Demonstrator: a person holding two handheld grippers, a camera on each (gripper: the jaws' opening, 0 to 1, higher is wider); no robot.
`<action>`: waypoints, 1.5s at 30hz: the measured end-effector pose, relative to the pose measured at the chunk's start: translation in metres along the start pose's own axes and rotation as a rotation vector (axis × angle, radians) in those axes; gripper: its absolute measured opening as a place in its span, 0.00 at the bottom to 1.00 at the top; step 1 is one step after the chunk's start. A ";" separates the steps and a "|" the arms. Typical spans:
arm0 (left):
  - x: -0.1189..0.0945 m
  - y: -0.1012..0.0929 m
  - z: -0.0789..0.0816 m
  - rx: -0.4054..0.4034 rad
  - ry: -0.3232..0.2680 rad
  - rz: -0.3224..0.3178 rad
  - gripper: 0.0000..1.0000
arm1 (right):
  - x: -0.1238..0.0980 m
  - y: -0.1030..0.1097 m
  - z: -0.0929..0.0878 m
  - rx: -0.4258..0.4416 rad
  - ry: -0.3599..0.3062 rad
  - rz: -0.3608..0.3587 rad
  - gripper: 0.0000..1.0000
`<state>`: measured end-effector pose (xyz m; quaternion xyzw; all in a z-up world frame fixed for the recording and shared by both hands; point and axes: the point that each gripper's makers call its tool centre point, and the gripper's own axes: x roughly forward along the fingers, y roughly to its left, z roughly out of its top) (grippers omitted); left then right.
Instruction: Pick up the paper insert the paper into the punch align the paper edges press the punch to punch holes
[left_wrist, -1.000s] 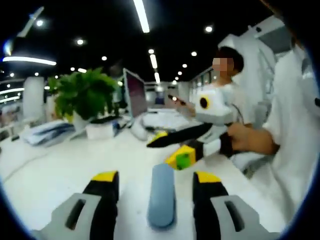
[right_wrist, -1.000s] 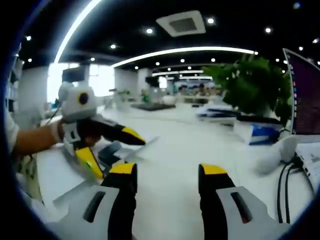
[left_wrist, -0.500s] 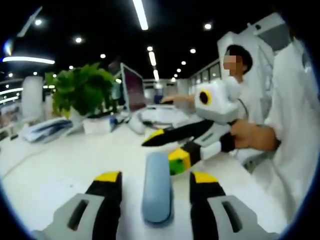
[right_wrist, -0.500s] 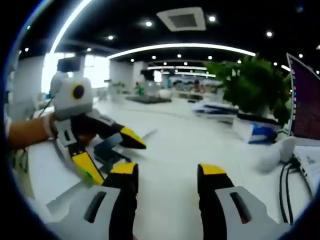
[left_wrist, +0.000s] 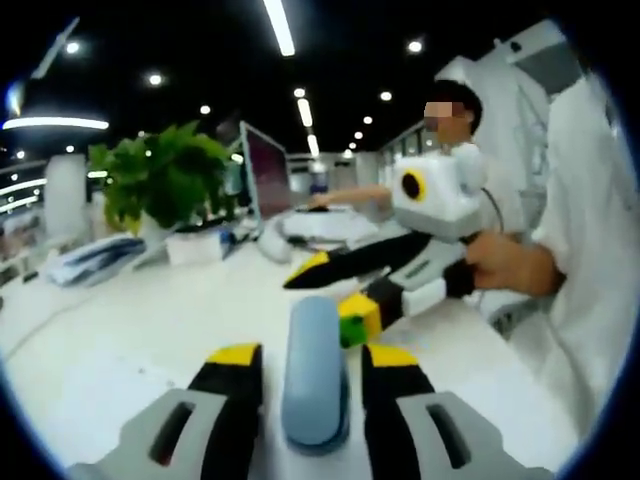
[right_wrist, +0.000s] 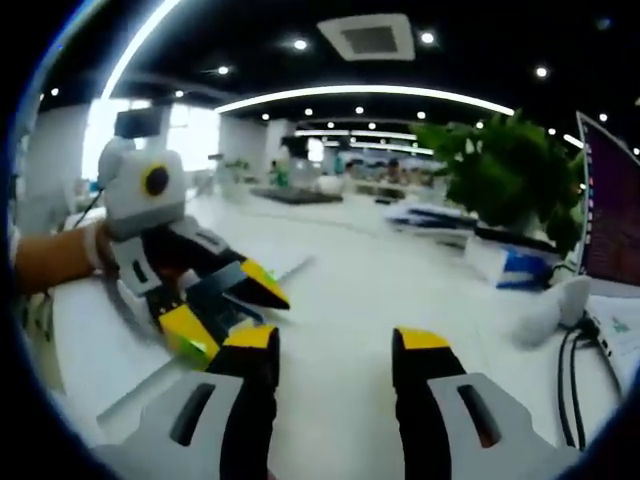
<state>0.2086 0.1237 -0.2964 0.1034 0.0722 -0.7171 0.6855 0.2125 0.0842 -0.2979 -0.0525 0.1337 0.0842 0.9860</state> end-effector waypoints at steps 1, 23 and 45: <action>0.000 0.000 0.000 0.000 0.001 0.000 0.40 | 0.000 0.000 0.000 -0.002 0.001 -0.001 0.47; 0.000 -0.003 -0.002 -0.010 -0.001 -0.003 0.26 | -0.017 0.018 0.065 0.000 -0.171 0.083 0.30; 0.001 -0.003 -0.002 -0.009 0.000 -0.003 0.26 | 0.007 0.063 0.065 -0.046 -0.160 0.145 0.04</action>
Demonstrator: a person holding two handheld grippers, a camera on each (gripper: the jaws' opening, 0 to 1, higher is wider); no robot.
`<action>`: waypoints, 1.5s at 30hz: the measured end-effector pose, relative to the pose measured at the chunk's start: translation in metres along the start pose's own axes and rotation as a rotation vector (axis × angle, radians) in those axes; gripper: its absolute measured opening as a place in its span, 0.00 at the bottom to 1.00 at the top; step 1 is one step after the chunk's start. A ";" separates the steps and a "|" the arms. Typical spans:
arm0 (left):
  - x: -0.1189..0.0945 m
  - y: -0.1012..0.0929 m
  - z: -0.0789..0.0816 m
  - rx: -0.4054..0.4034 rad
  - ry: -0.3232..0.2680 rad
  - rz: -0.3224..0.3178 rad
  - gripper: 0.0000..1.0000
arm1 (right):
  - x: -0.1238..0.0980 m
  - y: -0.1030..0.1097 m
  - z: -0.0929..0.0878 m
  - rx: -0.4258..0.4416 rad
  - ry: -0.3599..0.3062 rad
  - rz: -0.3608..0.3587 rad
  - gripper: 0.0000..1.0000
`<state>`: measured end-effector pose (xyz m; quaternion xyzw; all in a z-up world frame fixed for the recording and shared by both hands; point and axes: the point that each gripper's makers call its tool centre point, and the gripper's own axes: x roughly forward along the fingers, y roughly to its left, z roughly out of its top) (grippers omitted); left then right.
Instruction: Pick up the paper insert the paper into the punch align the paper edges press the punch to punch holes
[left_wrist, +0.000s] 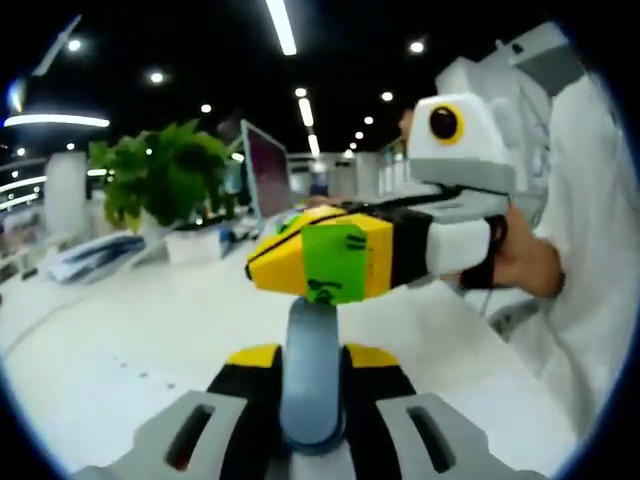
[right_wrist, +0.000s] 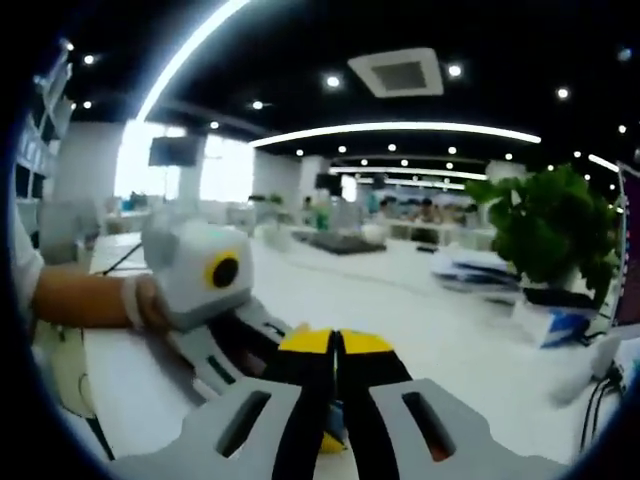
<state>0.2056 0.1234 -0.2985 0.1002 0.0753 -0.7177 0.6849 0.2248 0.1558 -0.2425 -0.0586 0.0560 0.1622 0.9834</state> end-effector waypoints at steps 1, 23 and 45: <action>0.000 0.000 0.000 0.000 0.000 0.000 0.26 | 0.001 0.001 -0.003 -0.006 0.013 0.002 0.05; 0.000 0.000 0.000 -0.002 0.000 -0.003 0.25 | -0.001 -0.013 -0.044 0.221 0.059 -0.001 0.02; -0.001 -0.001 0.000 -0.003 -0.005 -0.004 0.25 | 0.005 0.000 -0.001 0.130 -0.017 0.095 0.04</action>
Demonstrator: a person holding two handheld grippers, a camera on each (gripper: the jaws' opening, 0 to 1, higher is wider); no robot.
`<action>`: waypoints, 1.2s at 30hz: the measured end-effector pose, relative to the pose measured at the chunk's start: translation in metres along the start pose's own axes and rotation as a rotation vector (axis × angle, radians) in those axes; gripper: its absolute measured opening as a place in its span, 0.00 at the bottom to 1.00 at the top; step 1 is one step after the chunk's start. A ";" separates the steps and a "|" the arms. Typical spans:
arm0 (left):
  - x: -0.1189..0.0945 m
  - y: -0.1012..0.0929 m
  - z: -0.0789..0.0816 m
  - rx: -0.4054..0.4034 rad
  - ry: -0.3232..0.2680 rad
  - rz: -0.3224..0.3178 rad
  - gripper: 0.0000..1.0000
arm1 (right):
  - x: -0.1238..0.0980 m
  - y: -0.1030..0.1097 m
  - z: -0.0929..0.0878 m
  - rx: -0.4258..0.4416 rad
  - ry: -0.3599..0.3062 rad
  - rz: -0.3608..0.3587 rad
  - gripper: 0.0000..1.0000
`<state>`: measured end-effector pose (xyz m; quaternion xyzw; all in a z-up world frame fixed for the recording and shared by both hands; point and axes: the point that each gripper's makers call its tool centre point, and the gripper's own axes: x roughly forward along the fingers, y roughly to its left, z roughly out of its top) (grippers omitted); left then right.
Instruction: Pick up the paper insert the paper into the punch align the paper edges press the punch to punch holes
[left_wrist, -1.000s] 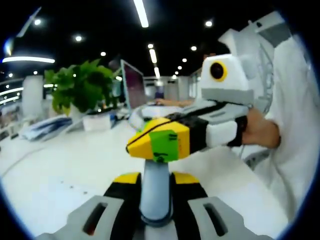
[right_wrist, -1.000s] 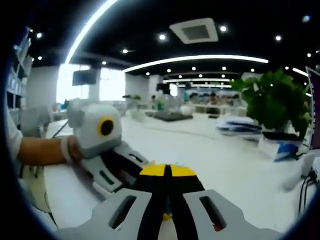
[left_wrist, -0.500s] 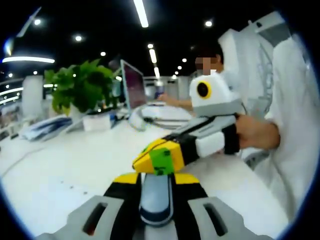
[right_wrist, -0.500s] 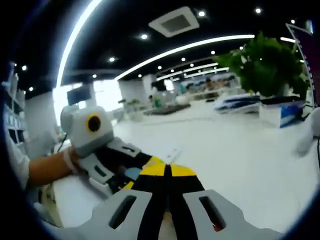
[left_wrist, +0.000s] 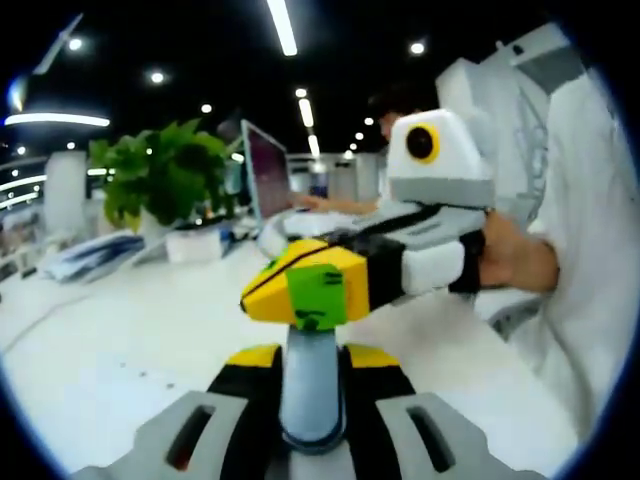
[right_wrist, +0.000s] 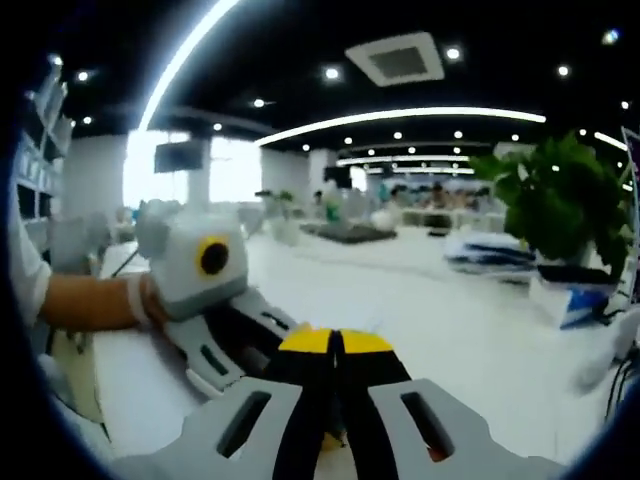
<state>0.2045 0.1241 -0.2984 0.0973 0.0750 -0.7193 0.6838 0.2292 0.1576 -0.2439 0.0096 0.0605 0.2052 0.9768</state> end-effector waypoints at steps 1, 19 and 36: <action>0.000 0.000 0.000 0.002 0.000 0.000 0.25 | 0.000 0.002 0.000 -0.013 0.014 0.000 0.04; 0.000 -0.002 0.004 0.061 -0.021 -0.014 0.40 | -0.001 -0.004 0.009 0.012 -0.027 -0.004 0.16; -0.030 0.017 0.051 0.025 -0.179 0.055 0.63 | -0.028 -0.025 0.041 0.096 -0.143 -0.031 0.33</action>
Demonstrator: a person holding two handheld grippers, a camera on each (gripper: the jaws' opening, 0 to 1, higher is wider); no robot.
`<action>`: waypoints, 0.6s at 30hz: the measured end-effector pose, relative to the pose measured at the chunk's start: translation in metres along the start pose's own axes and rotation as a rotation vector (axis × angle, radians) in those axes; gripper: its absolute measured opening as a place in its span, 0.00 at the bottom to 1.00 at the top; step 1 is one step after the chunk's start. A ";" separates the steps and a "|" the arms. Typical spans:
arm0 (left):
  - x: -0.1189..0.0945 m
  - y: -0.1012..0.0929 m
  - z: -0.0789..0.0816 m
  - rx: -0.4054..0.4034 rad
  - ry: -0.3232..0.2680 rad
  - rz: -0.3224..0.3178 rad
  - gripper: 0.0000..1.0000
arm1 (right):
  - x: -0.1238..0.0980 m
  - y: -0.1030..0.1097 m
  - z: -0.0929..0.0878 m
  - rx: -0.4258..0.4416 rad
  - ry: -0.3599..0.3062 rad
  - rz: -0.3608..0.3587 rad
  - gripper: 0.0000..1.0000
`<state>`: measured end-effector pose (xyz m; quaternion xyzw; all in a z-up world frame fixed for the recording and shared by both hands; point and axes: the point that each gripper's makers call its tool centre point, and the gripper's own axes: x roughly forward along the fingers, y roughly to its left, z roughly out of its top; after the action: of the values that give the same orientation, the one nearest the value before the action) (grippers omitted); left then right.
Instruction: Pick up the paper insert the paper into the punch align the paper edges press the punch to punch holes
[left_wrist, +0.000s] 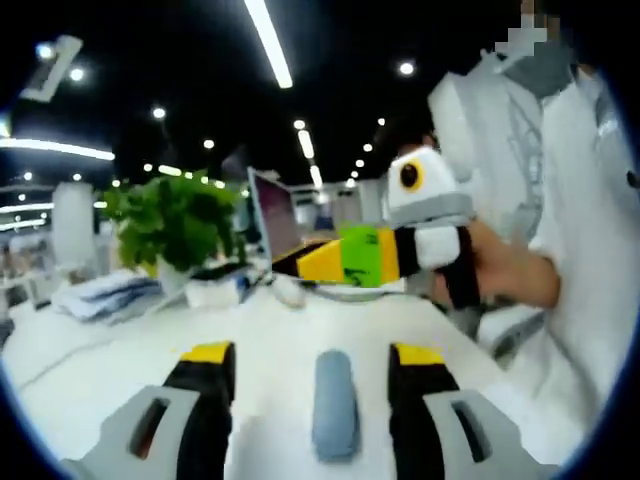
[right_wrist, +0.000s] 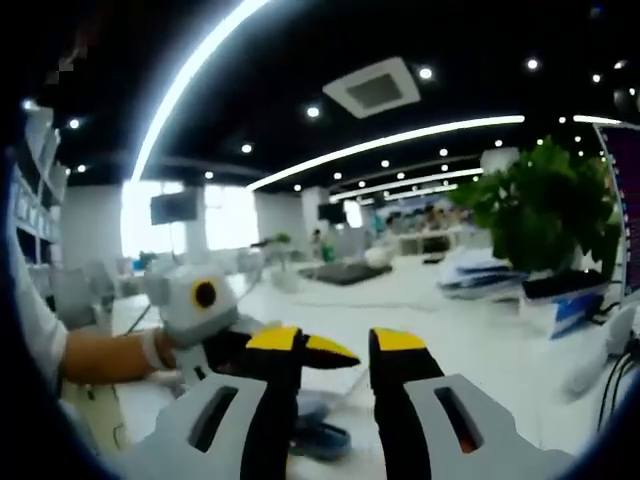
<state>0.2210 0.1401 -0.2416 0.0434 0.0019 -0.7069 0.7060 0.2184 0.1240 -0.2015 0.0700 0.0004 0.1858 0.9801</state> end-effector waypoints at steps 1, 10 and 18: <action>-0.005 0.002 0.003 -0.014 -0.005 0.007 0.65 | -0.002 -0.001 0.002 0.015 -0.005 0.002 0.35; -0.067 0.034 -0.001 -0.029 0.013 0.143 0.72 | -0.013 -0.005 0.004 0.062 -0.031 0.009 0.35; -0.121 0.051 -0.039 -0.052 0.118 0.213 0.71 | -0.015 -0.008 -0.001 0.087 -0.023 -0.002 0.46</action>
<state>0.2737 0.2632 -0.2697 0.0664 0.0574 -0.6237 0.7767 0.2072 0.1111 -0.2038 0.1149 -0.0029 0.1836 0.9763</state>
